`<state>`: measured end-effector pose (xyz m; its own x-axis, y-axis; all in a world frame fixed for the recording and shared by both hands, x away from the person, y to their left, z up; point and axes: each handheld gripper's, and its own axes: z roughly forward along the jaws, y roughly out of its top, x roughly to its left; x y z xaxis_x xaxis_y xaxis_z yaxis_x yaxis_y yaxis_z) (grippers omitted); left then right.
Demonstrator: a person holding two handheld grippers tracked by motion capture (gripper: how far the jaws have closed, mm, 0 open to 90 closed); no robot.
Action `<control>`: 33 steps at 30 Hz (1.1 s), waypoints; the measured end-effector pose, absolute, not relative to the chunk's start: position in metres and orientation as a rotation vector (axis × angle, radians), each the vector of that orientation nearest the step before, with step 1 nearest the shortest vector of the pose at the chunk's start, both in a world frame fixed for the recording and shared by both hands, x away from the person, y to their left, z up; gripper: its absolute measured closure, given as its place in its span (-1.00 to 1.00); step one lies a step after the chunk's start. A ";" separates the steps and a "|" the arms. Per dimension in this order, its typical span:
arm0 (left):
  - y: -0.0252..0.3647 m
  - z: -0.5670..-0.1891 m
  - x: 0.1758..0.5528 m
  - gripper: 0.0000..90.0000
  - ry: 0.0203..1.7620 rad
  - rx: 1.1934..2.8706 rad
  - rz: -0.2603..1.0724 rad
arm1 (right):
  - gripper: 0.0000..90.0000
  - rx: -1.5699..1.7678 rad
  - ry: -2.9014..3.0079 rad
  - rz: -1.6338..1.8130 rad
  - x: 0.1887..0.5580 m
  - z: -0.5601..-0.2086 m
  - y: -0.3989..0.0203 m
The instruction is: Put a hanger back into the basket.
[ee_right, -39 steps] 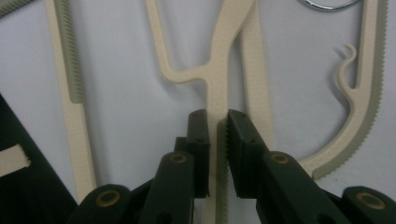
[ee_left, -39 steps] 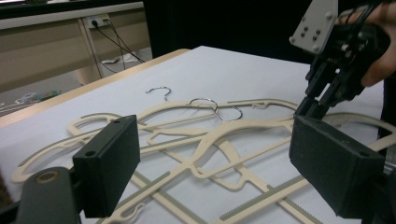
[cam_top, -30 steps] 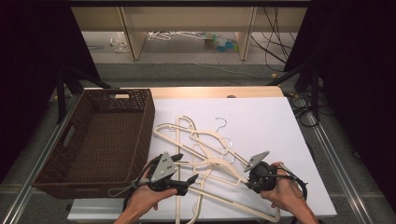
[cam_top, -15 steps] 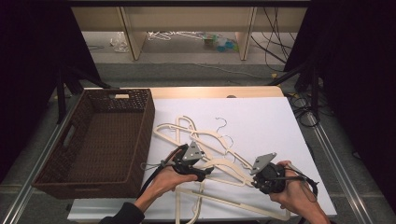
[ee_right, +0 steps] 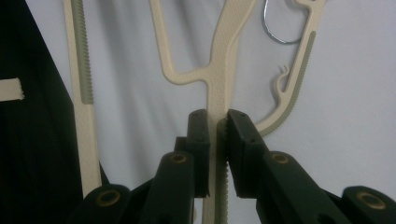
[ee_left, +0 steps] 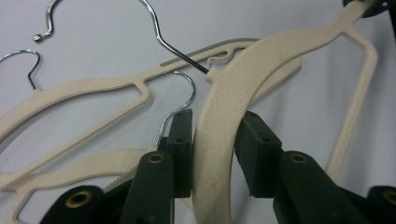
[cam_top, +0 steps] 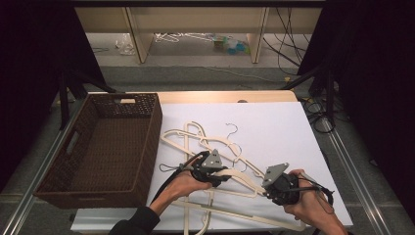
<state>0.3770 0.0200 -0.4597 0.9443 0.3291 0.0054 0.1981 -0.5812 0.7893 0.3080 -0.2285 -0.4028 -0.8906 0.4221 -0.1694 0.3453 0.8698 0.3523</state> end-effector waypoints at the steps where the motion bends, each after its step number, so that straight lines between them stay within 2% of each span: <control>1: 0.021 -0.458 0.376 0.53 0.370 2.198 0.170 | 0.77 0.561 2.793 0.472 0.309 -0.403 -0.230; 12: 0.032 -0.423 0.353 0.72 0.267 2.184 0.092 | 0.70 0.469 2.796 0.588 0.311 -0.396 -0.247; 16: 0.033 -0.408 0.336 0.85 0.249 2.148 0.011 | 0.54 0.504 2.745 0.636 0.312 -0.391 -0.252; 18: 0.032 -0.405 0.331 0.87 0.241 2.152 0.022 | 0.48 0.511 2.742 0.647 0.312 -0.390 -0.253; 19: 0.031 -0.402 0.328 0.90 0.235 2.162 0.040 | 0.35 0.536 2.716 0.680 0.313 -0.388 -0.254; 20: 0.029 -0.399 0.327 0.90 0.255 2.161 0.043 | 0.31 0.573 2.685 0.725 0.313 -0.385 -0.256; 27: 0.031 -0.388 0.335 0.90 0.346 2.186 0.057 | -0.05 0.679 2.518 0.939 0.315 -0.371 -0.267; 33: 0.042 -0.365 0.343 0.90 0.437 2.165 0.073 | -0.18 0.804 2.366 1.135 0.314 -0.357 -0.278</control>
